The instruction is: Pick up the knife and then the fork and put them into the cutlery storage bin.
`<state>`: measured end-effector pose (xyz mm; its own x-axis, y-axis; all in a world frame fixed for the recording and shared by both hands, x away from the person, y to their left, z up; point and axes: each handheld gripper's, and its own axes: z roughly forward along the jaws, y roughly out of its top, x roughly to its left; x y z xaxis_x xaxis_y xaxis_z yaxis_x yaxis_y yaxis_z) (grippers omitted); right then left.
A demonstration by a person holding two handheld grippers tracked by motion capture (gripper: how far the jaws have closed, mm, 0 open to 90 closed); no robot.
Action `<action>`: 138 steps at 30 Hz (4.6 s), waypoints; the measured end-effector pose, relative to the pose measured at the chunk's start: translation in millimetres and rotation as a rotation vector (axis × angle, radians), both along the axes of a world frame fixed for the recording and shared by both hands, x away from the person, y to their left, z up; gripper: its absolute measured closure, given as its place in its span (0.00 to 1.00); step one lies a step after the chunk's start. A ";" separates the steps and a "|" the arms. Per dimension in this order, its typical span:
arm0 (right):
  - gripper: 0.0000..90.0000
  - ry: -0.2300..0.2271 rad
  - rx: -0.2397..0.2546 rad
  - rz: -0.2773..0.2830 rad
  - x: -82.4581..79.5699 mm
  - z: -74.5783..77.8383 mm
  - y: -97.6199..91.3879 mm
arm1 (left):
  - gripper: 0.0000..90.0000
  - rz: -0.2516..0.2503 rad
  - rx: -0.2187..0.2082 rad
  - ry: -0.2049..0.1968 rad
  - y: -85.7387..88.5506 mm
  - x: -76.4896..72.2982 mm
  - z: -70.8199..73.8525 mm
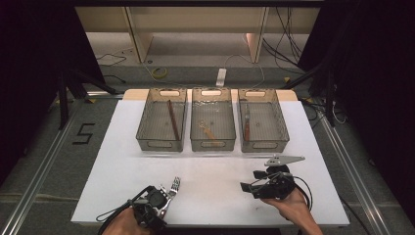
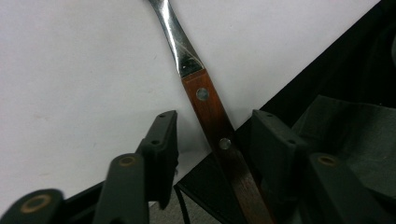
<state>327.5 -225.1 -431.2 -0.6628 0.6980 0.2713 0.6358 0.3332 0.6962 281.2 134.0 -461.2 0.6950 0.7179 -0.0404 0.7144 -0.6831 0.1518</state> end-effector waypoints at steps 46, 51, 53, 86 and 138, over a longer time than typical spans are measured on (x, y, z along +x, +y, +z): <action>0.34 -0.001 0.072 0.010 -4.7 -1.0 19.9 | 0.85 0.006 -0.317 -0.184 -3.9 24.6 37.4; 0.37 0.014 0.131 0.021 -4.3 -2.2 35.7 | 0.85 -0.013 -0.333 -0.200 -19.7 32.7 40.0; 0.39 0.020 0.147 0.025 -3.0 -2.1 42.6 | 0.85 -0.020 -0.343 -0.195 -25.5 35.0 40.8; 0.81 0.199 0.372 0.051 25.8 -15.4 91.7 | 0.85 -0.046 -0.439 -0.289 -68.2 44.3 52.5; 0.90 0.181 0.209 -0.202 150.0 100.9 -50.9 | 0.23 0.103 -0.449 -0.393 20.5 42.9 47.0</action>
